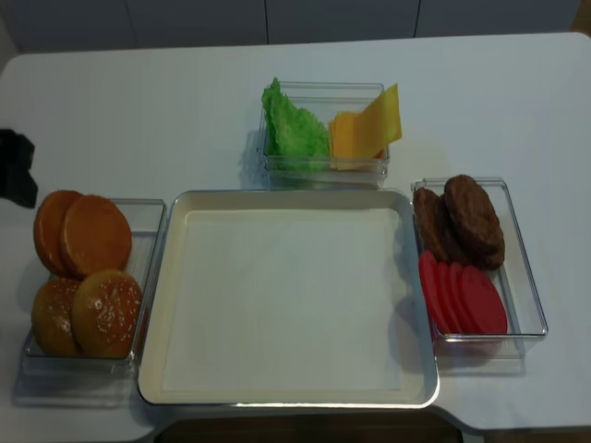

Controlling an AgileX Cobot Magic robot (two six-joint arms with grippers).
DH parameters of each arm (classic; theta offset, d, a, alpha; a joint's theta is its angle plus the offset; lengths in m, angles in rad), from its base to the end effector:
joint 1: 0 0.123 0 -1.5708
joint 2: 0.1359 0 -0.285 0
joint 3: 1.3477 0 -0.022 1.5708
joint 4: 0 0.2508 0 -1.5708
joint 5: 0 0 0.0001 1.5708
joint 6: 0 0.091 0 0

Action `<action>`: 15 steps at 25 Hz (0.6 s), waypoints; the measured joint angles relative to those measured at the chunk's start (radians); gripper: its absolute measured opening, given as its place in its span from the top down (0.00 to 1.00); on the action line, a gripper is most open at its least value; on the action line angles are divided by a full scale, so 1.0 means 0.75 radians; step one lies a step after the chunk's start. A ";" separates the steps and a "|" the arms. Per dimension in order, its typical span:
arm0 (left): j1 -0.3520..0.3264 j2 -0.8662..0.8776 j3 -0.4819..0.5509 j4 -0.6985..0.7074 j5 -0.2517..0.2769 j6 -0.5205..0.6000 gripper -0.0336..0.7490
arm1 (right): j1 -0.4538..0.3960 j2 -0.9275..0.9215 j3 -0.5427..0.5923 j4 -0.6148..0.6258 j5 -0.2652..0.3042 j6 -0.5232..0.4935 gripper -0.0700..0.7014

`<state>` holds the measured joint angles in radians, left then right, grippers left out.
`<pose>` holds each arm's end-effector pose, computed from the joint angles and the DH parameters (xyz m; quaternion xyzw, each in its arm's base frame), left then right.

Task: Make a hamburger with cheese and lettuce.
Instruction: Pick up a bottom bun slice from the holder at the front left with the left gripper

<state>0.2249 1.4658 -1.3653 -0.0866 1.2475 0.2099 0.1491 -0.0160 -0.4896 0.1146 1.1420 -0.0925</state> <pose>0.2820 0.0568 0.3402 -0.0147 0.9870 -0.0084 0.1598 -0.0113 0.0079 0.2683 -0.1096 0.8640 0.0709 0.4863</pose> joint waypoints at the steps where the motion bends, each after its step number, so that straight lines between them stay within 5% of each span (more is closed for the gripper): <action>1: 0.010 0.021 -0.010 -0.017 0.000 0.022 0.44 | 0.000 0.000 0.000 0.000 0.000 0.000 0.29; 15: 0.116 0.183 -0.029 -0.167 -0.012 0.184 0.44 | 0.000 0.000 0.000 0.000 0.000 0.000 0.29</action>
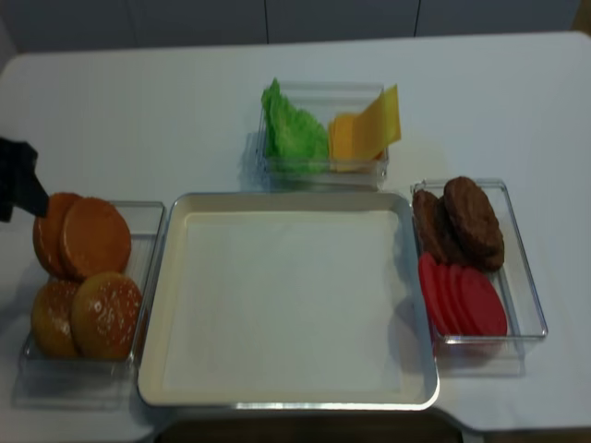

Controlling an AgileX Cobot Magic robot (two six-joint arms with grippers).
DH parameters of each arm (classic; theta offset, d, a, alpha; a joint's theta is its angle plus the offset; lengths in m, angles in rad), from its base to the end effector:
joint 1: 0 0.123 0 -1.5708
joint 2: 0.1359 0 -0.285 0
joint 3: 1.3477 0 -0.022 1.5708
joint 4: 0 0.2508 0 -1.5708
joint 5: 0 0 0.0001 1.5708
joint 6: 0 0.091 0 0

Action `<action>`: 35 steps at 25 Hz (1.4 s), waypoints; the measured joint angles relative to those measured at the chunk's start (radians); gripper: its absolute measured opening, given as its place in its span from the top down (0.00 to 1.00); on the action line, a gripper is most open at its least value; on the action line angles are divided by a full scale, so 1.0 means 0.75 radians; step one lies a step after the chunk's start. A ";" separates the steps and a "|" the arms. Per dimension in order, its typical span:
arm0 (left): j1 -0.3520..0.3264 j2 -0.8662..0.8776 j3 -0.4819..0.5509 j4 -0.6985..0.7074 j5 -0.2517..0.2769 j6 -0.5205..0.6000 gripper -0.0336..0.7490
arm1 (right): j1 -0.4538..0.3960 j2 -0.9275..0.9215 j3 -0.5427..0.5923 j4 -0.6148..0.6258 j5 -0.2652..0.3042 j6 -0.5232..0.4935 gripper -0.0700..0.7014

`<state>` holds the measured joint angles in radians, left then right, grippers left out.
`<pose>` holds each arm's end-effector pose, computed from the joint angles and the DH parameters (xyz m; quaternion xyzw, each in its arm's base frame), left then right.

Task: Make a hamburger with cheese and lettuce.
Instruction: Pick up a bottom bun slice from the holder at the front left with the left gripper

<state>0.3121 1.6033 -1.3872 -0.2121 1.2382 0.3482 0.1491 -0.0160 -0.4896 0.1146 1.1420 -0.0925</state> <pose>0.3081 0.0804 0.3063 -0.0064 0.9895 -0.0647 0.1290 -0.0113 0.0079 0.2683 -0.1096 0.8640 0.0709 0.4863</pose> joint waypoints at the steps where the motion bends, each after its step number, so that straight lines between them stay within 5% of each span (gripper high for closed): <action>1: 0.000 0.009 0.000 -0.003 0.000 0.008 0.44 | 0.000 0.000 0.000 0.000 0.000 0.003 0.29; 35: 0.002 0.187 -0.050 -0.031 -0.013 0.029 0.44 | 0.000 0.000 0.000 0.000 0.000 0.003 0.29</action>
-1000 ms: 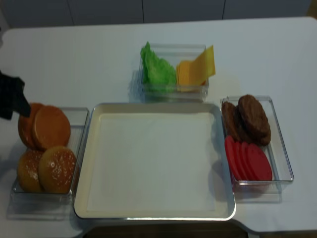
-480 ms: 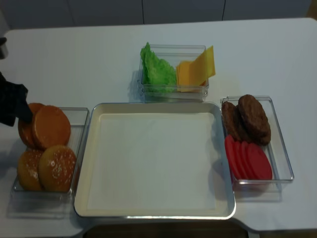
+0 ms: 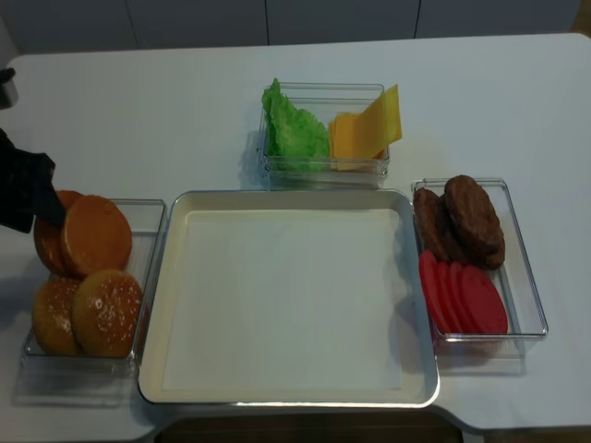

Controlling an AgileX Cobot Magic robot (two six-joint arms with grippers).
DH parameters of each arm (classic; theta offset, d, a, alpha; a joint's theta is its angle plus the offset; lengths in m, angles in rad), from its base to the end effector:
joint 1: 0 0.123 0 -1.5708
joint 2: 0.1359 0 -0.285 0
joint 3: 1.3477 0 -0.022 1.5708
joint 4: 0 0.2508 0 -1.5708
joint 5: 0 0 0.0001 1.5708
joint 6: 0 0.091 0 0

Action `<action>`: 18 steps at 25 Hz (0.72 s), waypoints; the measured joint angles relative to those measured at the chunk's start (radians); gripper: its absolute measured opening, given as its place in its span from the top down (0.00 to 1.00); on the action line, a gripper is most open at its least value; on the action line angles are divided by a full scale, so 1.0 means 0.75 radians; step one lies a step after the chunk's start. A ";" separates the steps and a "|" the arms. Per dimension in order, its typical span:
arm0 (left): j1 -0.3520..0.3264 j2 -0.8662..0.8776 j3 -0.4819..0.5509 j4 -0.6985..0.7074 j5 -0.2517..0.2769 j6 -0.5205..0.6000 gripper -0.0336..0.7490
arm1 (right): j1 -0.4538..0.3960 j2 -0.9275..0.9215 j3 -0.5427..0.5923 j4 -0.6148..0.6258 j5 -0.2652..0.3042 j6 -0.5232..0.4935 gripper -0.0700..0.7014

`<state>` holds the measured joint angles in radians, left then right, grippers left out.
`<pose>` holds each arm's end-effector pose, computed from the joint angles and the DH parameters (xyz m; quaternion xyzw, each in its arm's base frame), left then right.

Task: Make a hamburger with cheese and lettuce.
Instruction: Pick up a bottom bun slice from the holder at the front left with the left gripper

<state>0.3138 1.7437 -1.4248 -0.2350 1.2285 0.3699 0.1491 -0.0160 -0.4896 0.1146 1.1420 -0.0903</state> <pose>0.3355 0.0879 0.2702 -0.0054 0.9921 -0.0875 0.0894 -0.0113 0.0079 0.2683 -0.1087 0.8641 0.0714 0.4862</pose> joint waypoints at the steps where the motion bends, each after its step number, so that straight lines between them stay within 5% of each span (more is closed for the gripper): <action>1: 0.000 0.000 0.000 0.000 0.000 0.000 0.44 | 0.000 0.000 0.000 0.000 0.000 0.000 0.29; 18: 0.003 0.000 0.000 0.052 0.000 0.002 0.44 | 0.000 0.000 0.000 0.000 0.000 0.000 0.29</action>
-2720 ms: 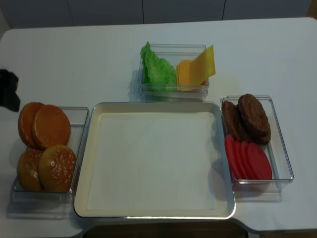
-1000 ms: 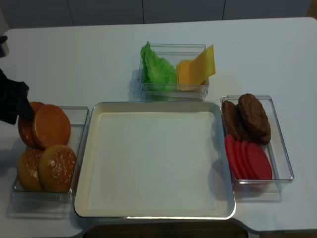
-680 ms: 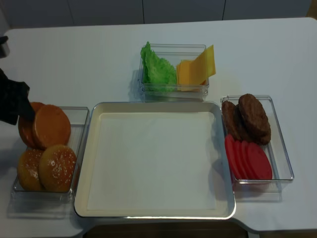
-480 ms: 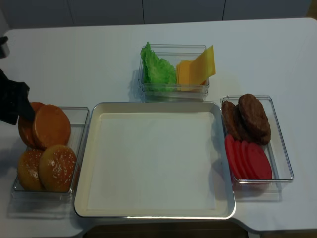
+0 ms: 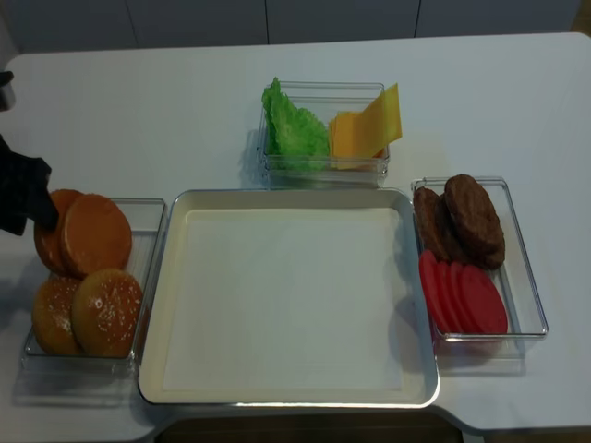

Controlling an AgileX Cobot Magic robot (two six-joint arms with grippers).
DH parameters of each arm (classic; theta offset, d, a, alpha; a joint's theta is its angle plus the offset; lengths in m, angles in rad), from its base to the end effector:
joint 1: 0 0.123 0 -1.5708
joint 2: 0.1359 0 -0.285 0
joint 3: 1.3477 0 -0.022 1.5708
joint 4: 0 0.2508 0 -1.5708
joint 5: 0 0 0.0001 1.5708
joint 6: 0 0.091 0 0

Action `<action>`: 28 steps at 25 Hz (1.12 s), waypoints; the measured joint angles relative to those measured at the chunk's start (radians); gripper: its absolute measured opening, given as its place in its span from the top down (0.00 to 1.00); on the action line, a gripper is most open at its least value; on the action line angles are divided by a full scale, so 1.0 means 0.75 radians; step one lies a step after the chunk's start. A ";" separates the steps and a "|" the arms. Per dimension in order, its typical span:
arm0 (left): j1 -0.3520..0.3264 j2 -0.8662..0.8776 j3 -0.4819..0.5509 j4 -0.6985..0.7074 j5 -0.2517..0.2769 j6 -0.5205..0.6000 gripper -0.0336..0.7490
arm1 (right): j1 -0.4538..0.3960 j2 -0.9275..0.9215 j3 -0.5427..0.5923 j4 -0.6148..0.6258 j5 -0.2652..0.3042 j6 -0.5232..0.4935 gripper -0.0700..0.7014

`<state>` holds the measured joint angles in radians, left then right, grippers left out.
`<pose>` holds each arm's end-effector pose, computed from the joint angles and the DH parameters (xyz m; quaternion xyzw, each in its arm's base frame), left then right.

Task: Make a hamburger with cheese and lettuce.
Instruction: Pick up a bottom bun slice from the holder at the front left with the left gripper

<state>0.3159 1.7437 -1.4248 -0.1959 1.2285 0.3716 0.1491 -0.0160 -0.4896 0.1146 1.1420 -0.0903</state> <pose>0.3341 0.0917 0.2695 0.0000 0.9941 -0.0698 0.0834 -0.0113 0.0079 0.2683 -0.1087 0.8641 0.0714 0.4862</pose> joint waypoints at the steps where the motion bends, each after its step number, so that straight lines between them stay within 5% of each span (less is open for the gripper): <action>1: 0.000 0.000 0.000 -0.003 0.000 0.000 0.44 | 0.000 0.000 0.000 0.000 0.000 0.000 0.29; 12: 0.000 0.000 0.000 -0.028 -0.002 0.000 0.44 | 0.000 0.000 0.000 0.000 0.000 0.000 0.29; 28: 0.000 0.000 0.000 -0.060 -0.002 0.000 0.59 | 0.000 0.000 0.000 0.000 0.000 0.000 0.29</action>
<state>0.3159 1.7437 -1.4248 -0.2410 1.2272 0.3716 0.1491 -0.0160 -0.4896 0.1146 1.1420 -0.0903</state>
